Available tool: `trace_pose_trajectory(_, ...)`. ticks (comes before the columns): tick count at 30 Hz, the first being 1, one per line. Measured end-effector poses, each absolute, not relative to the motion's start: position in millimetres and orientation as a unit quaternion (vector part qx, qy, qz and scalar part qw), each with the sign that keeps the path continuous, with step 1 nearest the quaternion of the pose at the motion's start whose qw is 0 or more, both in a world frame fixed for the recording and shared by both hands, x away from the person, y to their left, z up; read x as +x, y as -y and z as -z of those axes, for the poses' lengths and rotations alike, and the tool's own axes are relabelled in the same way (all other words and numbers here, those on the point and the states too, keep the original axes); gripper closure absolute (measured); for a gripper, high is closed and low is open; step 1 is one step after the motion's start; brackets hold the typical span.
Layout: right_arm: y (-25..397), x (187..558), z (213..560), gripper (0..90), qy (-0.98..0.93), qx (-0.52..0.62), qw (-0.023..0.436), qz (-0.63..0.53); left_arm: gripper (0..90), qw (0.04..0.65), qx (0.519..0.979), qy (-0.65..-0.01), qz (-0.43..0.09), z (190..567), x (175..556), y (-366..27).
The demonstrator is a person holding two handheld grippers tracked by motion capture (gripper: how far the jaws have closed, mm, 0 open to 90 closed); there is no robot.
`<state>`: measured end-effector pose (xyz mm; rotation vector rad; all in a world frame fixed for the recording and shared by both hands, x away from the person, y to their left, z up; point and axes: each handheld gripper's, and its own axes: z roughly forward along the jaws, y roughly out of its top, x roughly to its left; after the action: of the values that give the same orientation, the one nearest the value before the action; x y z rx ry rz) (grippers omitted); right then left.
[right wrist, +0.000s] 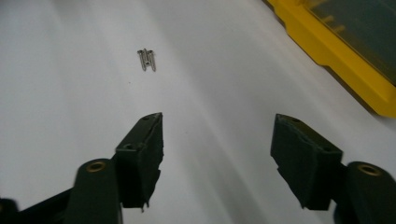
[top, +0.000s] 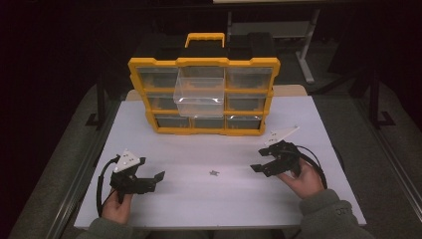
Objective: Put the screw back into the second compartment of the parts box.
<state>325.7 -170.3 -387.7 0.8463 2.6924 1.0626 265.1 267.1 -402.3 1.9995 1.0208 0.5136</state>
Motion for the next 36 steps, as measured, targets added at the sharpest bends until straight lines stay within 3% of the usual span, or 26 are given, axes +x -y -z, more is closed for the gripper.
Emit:
trace_pose_trajectory(19,85.1,356.2,405.2,61.7,-0.928,0.200,0.012,-0.313,13.9,0.412,0.788,-0.411,-0.199,403.4,265.7,-269.9)
trace_pose_trajectory(36,42.9,365.8,425.6,75.3,-0.941,0.182,-0.008,-0.287,13.9,0.411,0.790,-0.410,-0.196,403.7,265.9,-270.1)
